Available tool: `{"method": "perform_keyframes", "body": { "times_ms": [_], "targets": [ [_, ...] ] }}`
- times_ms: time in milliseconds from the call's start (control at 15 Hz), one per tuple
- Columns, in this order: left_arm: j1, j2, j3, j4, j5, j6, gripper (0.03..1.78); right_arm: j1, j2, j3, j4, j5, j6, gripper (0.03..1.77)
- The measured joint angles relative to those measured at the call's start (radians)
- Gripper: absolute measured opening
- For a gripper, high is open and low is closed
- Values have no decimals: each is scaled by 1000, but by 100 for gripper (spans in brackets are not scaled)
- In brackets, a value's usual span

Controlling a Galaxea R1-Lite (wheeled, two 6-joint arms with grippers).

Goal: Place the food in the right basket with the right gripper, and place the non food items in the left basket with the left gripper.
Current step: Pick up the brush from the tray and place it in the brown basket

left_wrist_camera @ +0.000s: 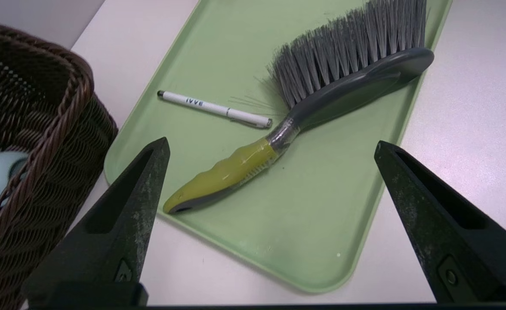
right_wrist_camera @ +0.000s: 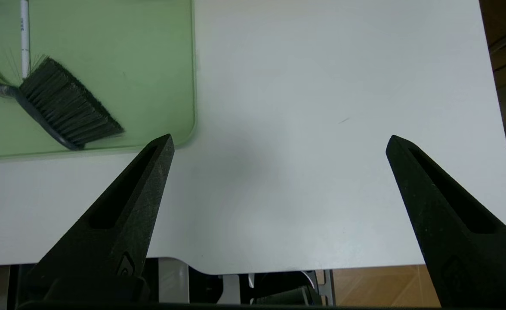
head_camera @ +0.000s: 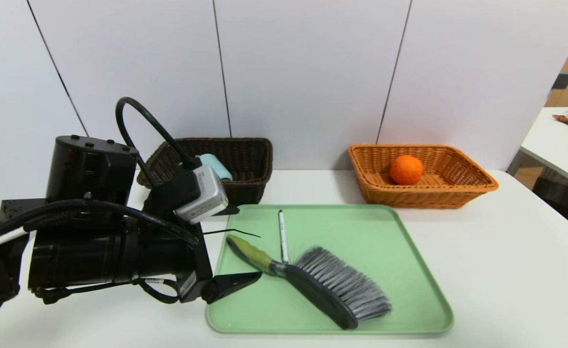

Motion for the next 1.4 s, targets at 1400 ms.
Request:
{"method": "perform_keyframes", "body": {
  "times_ms": [1400],
  "targets": [
    [9, 323, -39, -144, -50, 77, 169, -51, -95, 95, -97, 12, 55, 169]
  ]
}}
